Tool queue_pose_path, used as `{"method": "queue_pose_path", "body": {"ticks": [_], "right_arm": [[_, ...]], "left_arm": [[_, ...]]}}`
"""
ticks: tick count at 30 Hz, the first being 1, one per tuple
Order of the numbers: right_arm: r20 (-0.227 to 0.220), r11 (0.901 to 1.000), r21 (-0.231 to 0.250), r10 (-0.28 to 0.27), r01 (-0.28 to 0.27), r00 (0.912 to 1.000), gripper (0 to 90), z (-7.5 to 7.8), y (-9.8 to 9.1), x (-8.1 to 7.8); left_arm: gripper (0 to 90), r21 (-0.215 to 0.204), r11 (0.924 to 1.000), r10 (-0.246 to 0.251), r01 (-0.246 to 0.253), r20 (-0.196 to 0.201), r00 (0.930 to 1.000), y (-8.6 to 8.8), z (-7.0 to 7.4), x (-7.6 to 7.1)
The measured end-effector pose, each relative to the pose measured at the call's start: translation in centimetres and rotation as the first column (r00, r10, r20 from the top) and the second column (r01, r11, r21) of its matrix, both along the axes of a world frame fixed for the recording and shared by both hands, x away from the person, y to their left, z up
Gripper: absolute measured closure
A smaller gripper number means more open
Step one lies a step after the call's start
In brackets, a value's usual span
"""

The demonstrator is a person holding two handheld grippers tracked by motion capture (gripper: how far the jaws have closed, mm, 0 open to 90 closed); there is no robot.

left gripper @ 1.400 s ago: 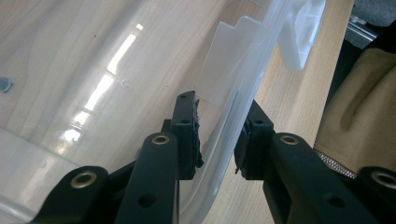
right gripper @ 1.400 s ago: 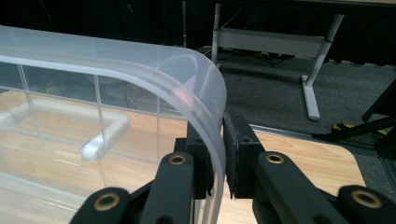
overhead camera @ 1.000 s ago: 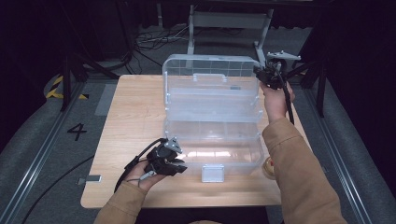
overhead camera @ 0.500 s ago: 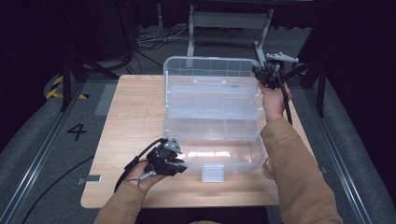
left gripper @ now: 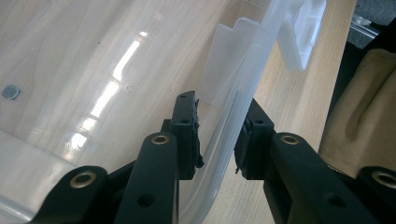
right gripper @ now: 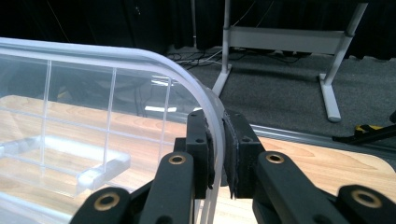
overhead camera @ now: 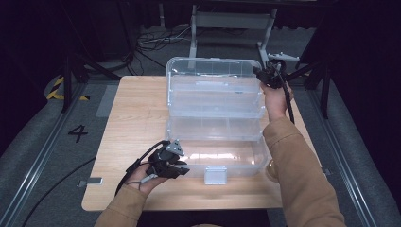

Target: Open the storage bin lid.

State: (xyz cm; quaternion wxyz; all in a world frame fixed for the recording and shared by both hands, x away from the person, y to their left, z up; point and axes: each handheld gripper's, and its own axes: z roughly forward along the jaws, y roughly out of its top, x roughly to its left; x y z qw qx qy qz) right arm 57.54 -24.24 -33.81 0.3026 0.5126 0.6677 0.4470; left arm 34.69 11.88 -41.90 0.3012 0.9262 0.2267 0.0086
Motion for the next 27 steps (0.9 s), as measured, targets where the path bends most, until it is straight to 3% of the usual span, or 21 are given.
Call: {"method": "queue_pose_path", "body": {"ticks": [7, 17, 21, 23, 27], "right_arm": [[-0.039, 0.9996, 0.029, 0.0, 0.001, 0.9992, 81.9, -0.5, -0.1, 0.9], [-0.046, 0.9976, 0.064, 0.028, -0.025, 0.9986, 81.0, -0.9, -0.5, 1.5], [-0.051, 0.9987, 0.026, 0.046, -0.045, 0.9976, 81.3, -1.2, -0.6, 1.8], [-0.06, 0.9982, 0.041, 0.047, -0.045, 0.9971, 81.3, -1.4, -0.8, 1.9], [-0.062, 0.9982, 0.029, 0.055, -0.053, 0.9966, 81.4, -1.7, -0.7, 2.2]], "left_arm": [[72.5, -0.01, 1.0, -0.002, 0.002, 0.009, 1.0, 0.1, -0.1, -0.1], [72.4, -0.025, 0.9997, 0.006, -0.006, 0.013, 0.9999, 0.2, -0.1, -0.2], [72.0, -0.028, 0.9996, 0.005, -0.004, 0.017, 0.9998, 0.1, -0.2, -0.2], [72.1, -0.029, 0.9996, 0.004, -0.003, 0.018, 0.9998, 0.2, -0.2, -0.2], [72.1, -0.03, 0.9996, 0.002, -0.001, 0.02, 0.9998, 0.2, -0.2, -0.2]]}}
